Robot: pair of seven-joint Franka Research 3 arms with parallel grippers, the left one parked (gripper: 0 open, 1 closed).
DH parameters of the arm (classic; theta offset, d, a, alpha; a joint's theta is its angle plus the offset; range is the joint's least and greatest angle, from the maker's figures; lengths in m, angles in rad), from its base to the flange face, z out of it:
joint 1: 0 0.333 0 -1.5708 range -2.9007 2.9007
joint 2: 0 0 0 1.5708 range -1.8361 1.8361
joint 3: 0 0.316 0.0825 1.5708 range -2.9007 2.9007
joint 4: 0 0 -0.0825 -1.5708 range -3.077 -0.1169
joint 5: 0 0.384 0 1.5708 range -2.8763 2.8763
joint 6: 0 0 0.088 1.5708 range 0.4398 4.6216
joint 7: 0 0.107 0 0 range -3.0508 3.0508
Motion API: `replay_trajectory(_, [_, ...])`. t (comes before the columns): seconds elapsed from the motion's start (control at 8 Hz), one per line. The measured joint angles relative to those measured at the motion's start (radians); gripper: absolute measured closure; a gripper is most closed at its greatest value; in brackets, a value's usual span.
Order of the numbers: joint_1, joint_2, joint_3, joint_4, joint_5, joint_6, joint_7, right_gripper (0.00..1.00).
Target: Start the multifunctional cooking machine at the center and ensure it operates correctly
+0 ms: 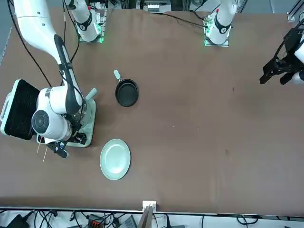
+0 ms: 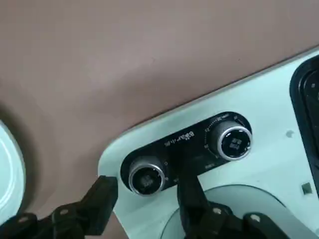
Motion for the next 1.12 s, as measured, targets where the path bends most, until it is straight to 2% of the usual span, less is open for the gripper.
replay_trajectory(0.62, [-0.013, 0.001, -0.004, -0.016, 0.0, 0.015, 0.0, 0.31])
replay_trajectory(1.12, [-0.013, 0.005, -0.004, -0.017, 0.009, 0.039, 0.0, 0.31])
